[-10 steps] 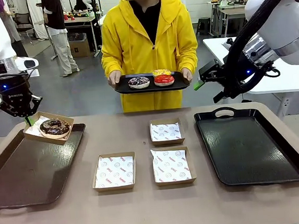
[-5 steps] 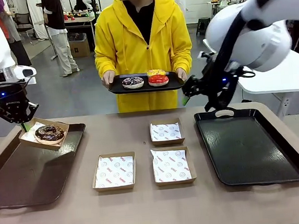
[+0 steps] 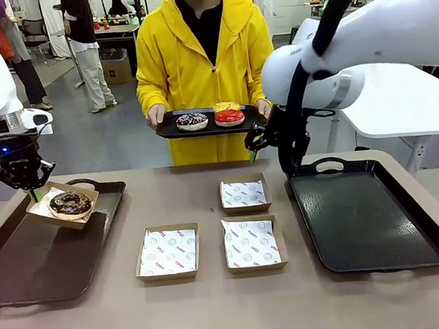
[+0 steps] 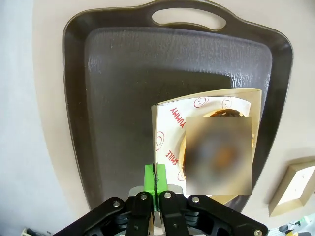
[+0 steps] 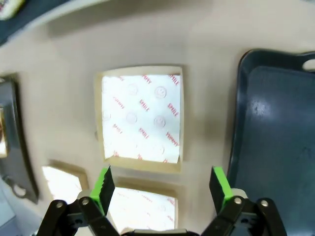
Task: Individually package the donuts and arrange them on the tray.
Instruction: Place the picked Paper togo box on the Handle tray while simultaneously picking up another Paper togo box from the table with the other hand.
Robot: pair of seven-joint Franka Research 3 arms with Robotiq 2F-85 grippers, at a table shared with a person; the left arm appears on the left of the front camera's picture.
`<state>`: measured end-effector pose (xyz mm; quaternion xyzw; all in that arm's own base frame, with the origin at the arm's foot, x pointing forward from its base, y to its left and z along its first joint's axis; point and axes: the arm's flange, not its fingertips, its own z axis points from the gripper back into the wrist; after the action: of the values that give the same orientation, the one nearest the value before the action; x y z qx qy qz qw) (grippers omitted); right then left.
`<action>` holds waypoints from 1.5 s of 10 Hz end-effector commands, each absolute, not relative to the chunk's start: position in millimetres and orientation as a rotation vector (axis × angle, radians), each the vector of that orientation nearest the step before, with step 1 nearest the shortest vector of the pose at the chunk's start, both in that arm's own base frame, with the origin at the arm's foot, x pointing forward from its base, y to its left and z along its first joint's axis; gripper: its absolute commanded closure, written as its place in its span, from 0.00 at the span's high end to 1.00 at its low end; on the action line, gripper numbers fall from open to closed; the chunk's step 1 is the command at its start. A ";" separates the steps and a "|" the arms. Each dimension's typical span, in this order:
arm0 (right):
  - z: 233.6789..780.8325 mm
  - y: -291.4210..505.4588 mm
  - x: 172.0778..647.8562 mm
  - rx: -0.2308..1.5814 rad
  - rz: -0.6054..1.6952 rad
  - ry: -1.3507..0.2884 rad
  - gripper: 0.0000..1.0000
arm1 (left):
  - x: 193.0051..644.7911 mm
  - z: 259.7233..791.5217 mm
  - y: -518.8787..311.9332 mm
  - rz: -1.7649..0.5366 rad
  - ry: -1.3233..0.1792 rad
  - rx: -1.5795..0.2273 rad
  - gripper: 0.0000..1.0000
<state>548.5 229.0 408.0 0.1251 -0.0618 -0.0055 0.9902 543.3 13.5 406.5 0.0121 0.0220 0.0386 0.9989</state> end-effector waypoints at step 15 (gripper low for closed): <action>356.9 266.7 573.7 0.114 0.134 -0.171 1.00 | 542.7 412.1 11.2 0.073 0.034 0.024 0.01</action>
<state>573.7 266.7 356.9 0.0569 -0.0854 0.0666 0.9925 542.7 11.2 411.7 0.0120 0.0176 0.0366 0.9991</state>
